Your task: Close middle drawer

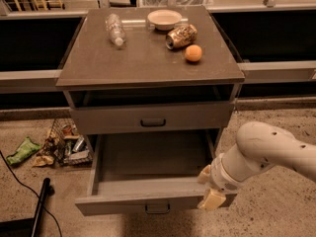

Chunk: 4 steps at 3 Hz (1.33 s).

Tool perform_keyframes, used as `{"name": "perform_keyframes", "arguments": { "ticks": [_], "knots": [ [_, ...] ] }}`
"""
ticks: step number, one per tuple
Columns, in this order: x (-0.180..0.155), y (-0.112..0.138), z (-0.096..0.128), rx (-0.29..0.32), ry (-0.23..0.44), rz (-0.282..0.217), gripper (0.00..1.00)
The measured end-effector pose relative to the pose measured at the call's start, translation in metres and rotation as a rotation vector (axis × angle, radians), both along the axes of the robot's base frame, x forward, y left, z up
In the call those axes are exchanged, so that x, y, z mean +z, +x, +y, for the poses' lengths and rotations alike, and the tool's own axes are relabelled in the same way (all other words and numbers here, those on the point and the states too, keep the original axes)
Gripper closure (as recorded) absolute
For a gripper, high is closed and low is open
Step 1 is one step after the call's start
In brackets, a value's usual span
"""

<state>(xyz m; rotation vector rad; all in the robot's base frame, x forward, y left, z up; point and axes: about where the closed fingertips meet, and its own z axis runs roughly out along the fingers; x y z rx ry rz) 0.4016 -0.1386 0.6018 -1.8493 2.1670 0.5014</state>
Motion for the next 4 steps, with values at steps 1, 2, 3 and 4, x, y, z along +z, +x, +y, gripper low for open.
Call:
{"name": "perform_keyframes", "arguments": {
  "ticks": [1,2,3,4],
  "knots": [
    [-0.002,0.0,0.0,0.0,0.001,0.003,0.66],
    [-0.002,0.0,0.0,0.001,0.001,0.004,0.89],
    [-0.037,-0.005,0.006,0.034,-0.015,0.02,1.0],
    [-0.094,-0.014,0.015,0.096,-0.017,0.046,1.0]
  ]
}}
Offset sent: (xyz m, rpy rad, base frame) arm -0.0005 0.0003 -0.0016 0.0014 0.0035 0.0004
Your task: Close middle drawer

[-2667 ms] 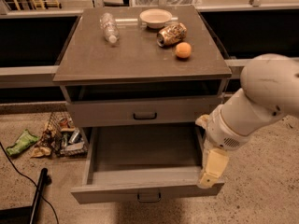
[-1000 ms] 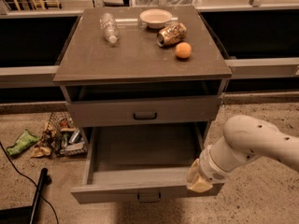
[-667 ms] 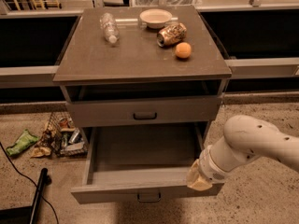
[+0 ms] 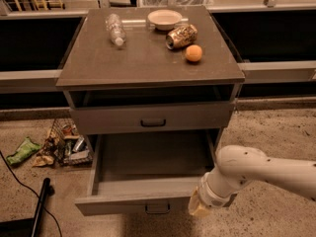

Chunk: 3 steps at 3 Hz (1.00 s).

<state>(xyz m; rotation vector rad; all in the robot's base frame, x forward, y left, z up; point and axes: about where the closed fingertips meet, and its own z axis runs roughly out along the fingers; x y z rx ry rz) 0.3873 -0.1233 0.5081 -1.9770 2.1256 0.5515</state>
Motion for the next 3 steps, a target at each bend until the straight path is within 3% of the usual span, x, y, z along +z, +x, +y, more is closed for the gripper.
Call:
{"name": "perform_keyframes", "arguments": {
  "ticks": [2,3],
  "knots": [
    [-0.077,-0.008,0.018,0.082,0.01,0.057,1.0],
    [-0.101,-0.005,0.017,0.064,0.031,0.081,1.0]
  ]
}}
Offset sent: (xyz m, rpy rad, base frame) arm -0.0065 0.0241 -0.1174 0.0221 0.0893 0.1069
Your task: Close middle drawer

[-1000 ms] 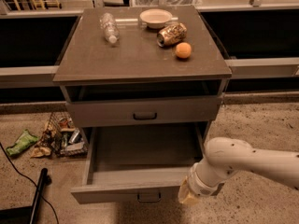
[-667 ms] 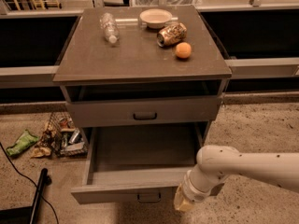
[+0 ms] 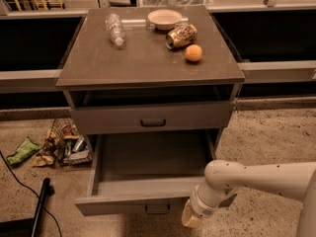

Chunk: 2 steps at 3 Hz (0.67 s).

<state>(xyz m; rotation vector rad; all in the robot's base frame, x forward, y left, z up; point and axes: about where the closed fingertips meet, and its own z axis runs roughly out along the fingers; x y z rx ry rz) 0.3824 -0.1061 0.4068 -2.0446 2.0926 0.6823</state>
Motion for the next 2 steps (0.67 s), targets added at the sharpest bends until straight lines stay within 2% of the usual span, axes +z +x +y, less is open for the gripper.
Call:
{"name": "perform_keyframes", "arguments": {
  "ticks": [1,2],
  "knots": [
    [-0.0048,-0.0005,0.0005,-0.003,0.004,0.007,0.85],
    [-0.0049,-0.0005,0.0005,-0.003,0.004,0.007,0.62]
  ]
}}
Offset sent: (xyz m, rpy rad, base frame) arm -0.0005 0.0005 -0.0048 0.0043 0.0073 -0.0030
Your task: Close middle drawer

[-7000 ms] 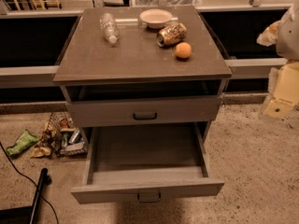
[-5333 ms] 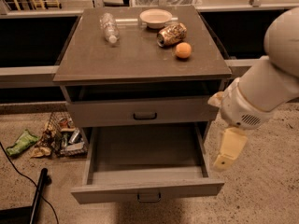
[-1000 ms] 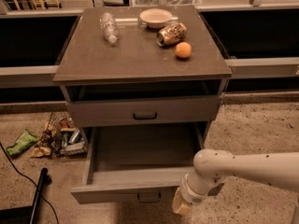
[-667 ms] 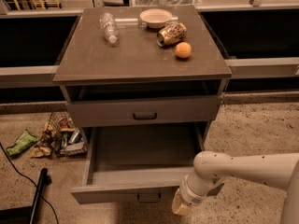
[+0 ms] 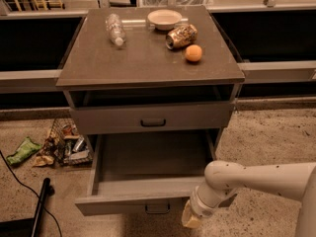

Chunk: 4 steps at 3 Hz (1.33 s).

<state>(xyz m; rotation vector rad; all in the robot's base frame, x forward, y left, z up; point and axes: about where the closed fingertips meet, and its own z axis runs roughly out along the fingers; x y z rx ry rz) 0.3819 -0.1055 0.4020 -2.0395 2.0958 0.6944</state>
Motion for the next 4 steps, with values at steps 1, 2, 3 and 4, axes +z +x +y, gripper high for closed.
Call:
{"name": "perform_keyframes", "arguments": {
  "ticks": [1,2,3,4],
  "knots": [
    [0.0,0.0,0.0,0.0,0.0,0.0,0.39],
    [0.0,0.0,0.0,0.0,0.0,0.0,0.15],
    [-0.0001,-0.0001,0.0,0.0,0.0,0.0,0.0],
    [-0.0001,0.0,0.0,0.001,0.0,0.0,0.0]
  ]
}}
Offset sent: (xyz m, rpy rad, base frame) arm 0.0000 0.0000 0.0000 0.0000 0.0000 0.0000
